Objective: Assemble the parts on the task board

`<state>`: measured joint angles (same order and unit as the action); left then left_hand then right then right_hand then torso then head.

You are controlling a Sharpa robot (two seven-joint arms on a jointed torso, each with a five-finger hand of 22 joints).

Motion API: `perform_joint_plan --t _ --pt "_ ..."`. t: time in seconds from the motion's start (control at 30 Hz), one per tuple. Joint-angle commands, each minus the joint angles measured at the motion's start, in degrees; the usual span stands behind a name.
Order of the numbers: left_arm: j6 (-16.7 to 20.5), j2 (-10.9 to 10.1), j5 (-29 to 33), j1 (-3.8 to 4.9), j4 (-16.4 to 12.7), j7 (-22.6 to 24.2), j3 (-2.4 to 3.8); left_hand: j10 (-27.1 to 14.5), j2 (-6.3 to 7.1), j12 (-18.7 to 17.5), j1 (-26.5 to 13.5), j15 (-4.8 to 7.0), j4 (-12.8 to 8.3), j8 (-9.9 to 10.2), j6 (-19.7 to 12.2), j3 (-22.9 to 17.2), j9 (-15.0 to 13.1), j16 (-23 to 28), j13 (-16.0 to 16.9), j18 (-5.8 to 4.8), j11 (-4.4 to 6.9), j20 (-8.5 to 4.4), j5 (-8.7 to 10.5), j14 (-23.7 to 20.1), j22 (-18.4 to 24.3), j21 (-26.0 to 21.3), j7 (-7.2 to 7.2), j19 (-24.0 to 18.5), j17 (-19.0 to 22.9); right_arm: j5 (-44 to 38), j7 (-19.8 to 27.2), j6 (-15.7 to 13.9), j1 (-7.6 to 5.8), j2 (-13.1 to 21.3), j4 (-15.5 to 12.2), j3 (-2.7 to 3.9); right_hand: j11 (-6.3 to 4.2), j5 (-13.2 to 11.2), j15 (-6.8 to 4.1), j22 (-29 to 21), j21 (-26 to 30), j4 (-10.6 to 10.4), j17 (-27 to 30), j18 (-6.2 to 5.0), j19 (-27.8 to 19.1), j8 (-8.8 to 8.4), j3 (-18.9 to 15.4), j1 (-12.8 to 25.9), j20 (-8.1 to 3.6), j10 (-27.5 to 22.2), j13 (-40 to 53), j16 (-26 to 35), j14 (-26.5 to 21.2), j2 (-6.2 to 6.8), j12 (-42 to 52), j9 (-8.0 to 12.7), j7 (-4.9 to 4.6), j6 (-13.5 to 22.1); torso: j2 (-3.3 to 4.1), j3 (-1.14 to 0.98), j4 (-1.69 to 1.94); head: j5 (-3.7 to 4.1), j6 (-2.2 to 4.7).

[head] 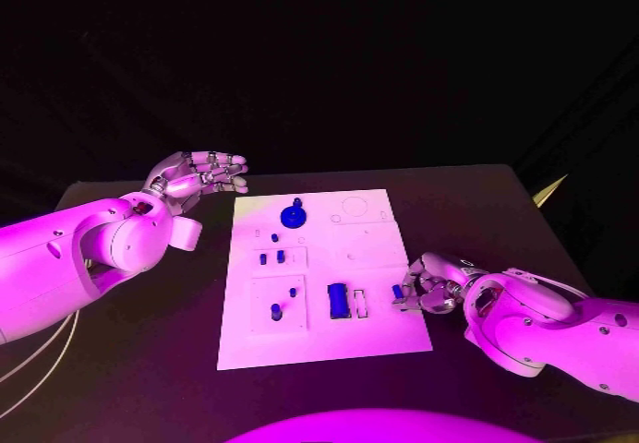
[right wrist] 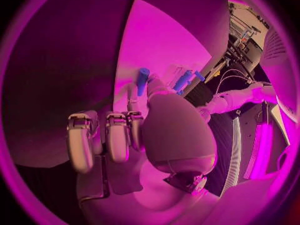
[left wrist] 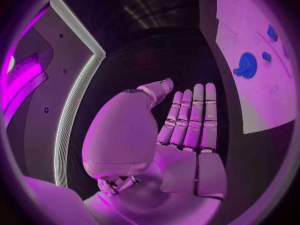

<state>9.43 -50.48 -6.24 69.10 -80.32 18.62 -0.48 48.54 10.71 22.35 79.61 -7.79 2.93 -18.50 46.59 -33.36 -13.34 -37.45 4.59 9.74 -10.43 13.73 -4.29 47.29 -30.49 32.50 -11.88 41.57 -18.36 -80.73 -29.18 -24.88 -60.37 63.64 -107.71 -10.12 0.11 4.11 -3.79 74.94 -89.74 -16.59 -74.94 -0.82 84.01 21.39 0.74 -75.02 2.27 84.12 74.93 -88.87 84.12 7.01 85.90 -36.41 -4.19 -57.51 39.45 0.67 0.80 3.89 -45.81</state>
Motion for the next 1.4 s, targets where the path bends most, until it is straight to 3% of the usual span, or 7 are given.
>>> perform_joint_plan --t 0.03,0.3,0.57,0.63,0.9,1.13,1.4 --pt "-1.17 0.05 0.33 0.03 -0.13 0.51 0.04 0.14 -0.23 0.04 -0.17 0.06 0.22 -0.23 -0.38 0.25 0.06 0.23 -0.05 0.57 -0.18 -0.01 -0.16 0.3 0.05 -0.36 -1.7 0.18 -0.09 -2.5 -1.22 1.63 0.6 -0.53 0.84 -0.27 -0.2 0.0 0.04 15.06 -0.26 0.13 -12.63 0.82 5.99 -0.46 0.57 -0.09 0.11 4.1 12.94 -0.15 5.37 -0.19 0.22 0.47 -0.02 -0.23 -0.01 0.01 0.02 -0.04 -0.07" --pt "-1.28 0.04 0.33 0.03 -0.14 0.32 0.04 0.14 -0.23 0.04 -0.17 0.06 0.22 -0.23 -0.38 0.25 0.06 0.23 -0.05 0.57 -0.18 -0.01 -0.16 0.3 0.05 -0.36 -1.7 0.18 -0.09 -5.26 -2.0 2.98 0.99 -1.56 1.94 -0.28 -0.48 -1.06 -0.25 15.06 -0.26 1.49 -12.75 0.82 5.99 -1.1 3.87 -5.48 -0.19 4.17 13.04 -0.19 5.4 -0.1 0.37 0.87 0.23 -0.47 -0.02 0.0 0.0 -0.1 -0.13" --pt "-1.38 0.05 0.33 0.03 -0.18 0.17 0.03 0.12 -0.34 0.05 -0.17 0.06 0.3 -0.29 -0.33 0.22 0.06 0.27 -0.08 0.57 -0.17 0.0 -0.19 0.26 0.15 -0.52 -1.69 0.22 -0.1 -5.64 -2.61 2.24 1.11 -1.83 1.65 -0.28 -0.66 0.05 -0.4 15.06 -0.26 2.96 -12.84 0.82 5.99 -2.07 9.09 -10.13 -0.35 4.21 13.13 -0.22 5.41 -0.73 0.5 1.76 0.38 -1.23 -0.05 -0.01 -0.03 -0.19 -0.08" --pt "-1.39 0.04 0.33 0.03 -0.17 0.13 0.03 0.12 -0.38 0.05 -0.14 0.06 0.29 -0.31 -0.31 0.19 0.05 0.27 -0.09 0.57 -0.17 0.0 -0.2 0.25 0.17 -0.55 -1.69 0.23 -0.1 -5.27 -2.69 1.56 1.11 -1.77 1.41 -0.28 -0.75 2.23 -0.45 15.06 -0.26 2.13 -12.8 0.82 5.99 -2.41 11.19 -9.32 -0.39 4.2 13.13 -0.2 5.4 -1.26 0.48 2.03 0.5 -1.43 -0.05 -0.01 -0.04 -0.23 -0.01" --pt "-1.4 0.04 0.33 0.03 -0.15 -0.06 0.03 0.13 -0.51 0.06 -0.08 0.07 0.31 -0.36 -0.27 0.12 0.05 0.29 -0.1 0.58 -0.16 -0.01 -0.22 0.24 0.22 -0.62 -1.68 0.27 -0.11 -0.78 -2.05 -4.42 0.9 -1.12 -0.96 -0.19 -1.0 8.21 -0.71 15.06 -0.26 2.66 -13.05 0.82 5.99 -2.28 18.8 -7.38 -0.67 4.36 13.29 -0.3 5.46 0.05 0.76 1.53 0.78 -1.53 -0.02 0.0 -0.03 -0.06 0.38" --pt "-1.34 0.13 0.33 0.03 -0.11 -0.16 0.02 0.12 -0.52 0.06 -0.07 0.07 0.31 -0.36 -0.26 0.11 0.05 0.29 -0.1 0.58 -0.16 -0.01 -0.22 0.24 0.22 -0.64 -1.68 0.28 -0.11 7.22 -0.18 -8.08 -0.42 -0.91 -3.35 -0.08 -1.06 9.93 -0.76 15.06 -0.26 3.77 -13.24 0.82 5.99 -1.62 22.72 -5.51 -0.72 4.49 13.41 -0.38 5.5 0.73 0.97 0.55 0.81 -1.13 -0.02 0.04 0.02 -0.01 0.28" --pt "-1.28 0.24 0.33 0.03 -0.13 -0.27 0.02 0.12 -0.56 0.06 -0.01 0.08 0.28 -0.38 -0.26 0.08 0.05 0.3 -0.11 0.58 -0.16 -0.02 -0.23 0.24 0.24 -0.67 -1.67 0.3 -0.11 13.48 0.14 -8.68 -0.83 -1.66 -4.52 -0.06 -1.0 9.94 -0.72 15.06 -0.26 4.31 -13.28 0.82 5.99 -1.25 24.69 -3.62 -0.7 4.53 13.45 -0.39 5.51 1.2 1.04 -0.06 0.76 -0.82 -0.03 0.07 0.06 0.03 0.02"
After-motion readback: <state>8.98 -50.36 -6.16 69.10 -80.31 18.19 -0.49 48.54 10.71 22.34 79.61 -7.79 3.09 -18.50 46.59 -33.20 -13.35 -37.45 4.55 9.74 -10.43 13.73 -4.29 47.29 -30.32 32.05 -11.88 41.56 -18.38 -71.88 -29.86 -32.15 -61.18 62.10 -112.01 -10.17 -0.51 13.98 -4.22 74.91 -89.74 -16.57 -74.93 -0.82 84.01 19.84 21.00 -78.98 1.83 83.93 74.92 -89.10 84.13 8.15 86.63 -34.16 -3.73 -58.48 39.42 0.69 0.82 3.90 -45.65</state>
